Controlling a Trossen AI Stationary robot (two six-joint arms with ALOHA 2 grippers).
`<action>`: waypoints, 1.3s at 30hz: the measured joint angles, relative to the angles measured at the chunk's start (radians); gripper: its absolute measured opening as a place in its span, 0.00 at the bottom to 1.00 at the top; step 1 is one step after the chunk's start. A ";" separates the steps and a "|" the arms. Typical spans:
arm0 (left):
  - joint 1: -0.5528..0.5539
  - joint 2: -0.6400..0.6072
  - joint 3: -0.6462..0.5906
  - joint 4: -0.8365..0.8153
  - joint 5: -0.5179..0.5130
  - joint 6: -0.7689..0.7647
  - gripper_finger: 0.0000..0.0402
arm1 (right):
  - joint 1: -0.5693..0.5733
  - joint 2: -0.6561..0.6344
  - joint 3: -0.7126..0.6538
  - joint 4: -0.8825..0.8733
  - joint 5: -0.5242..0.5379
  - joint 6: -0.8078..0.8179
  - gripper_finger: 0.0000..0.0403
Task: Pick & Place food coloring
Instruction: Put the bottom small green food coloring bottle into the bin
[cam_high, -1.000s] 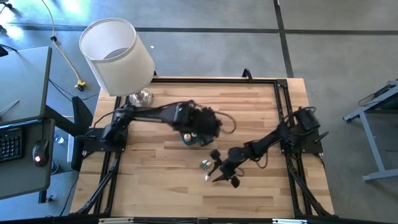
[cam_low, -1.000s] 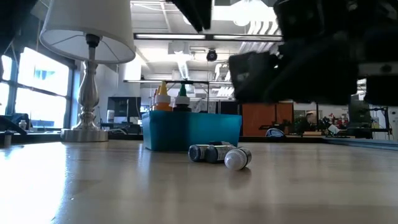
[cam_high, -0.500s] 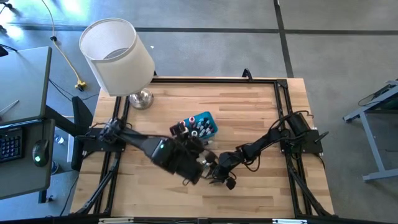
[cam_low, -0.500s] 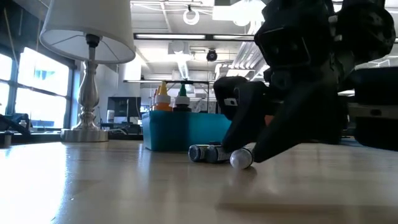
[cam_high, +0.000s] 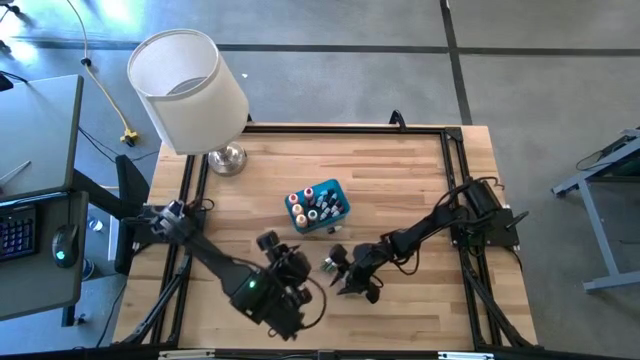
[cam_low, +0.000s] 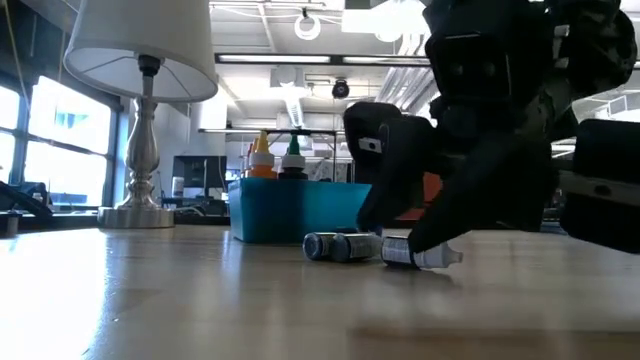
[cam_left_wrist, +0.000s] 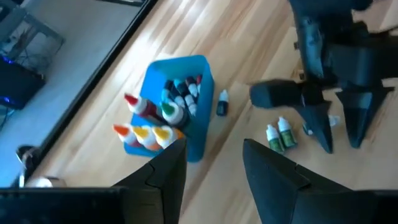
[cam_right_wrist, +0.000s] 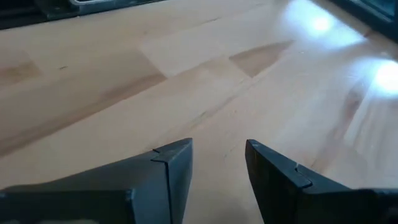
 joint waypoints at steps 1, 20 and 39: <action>-0.011 0.000 -0.019 0.000 -0.006 -0.038 0.38 | -0.003 -0.005 0.000 0.003 0.008 0.007 0.35; -0.071 0.000 -0.318 0.000 -0.219 -0.556 0.38 | 0.156 -0.219 0.001 -0.317 0.564 0.596 0.35; 0.016 -0.088 -0.560 0.606 -0.059 -0.112 0.38 | 0.128 -0.120 0.195 -0.681 0.500 0.728 0.35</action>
